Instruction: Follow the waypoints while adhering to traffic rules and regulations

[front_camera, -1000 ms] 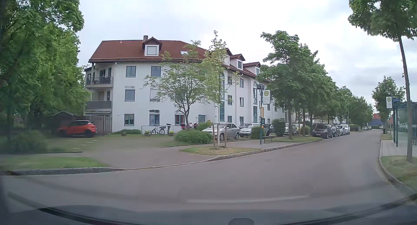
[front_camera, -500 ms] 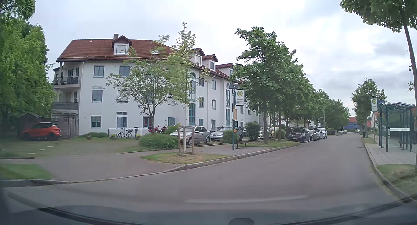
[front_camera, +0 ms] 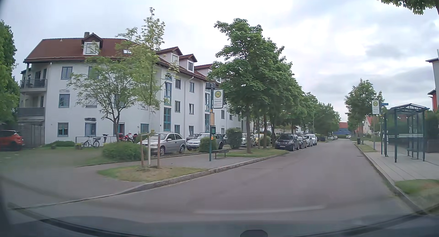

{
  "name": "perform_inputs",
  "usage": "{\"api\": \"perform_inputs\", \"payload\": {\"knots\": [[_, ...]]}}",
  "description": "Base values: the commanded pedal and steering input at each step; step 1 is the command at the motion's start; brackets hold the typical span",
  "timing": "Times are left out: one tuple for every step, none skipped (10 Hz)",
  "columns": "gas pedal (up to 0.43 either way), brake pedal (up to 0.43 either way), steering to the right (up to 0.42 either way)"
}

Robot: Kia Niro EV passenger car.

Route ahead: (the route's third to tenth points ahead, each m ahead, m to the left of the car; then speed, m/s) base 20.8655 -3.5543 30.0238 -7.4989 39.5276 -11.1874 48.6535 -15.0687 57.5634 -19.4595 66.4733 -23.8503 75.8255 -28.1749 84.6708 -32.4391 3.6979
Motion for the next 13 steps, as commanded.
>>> {"api": "perform_inputs", "payload": {"knots": [[0.059, 0.0, 0.263], [0.067, 0.0, 0.262], [0.079, 0.0, 0.261], [0.098, 0.0, 0.257], [0.11, 0.0, 0.255], [0.118, 0.0, 0.25], [0.13, 0.0, 0.243], [0.15, 0.0, 0.234], [0.15, 0.0, 0.225], [0.138, 0.0, 0.21], [0.138, 0.0, 0.194], [0.138, 0.0, 0.183], [0.138, 0.0, 0.167]]}}
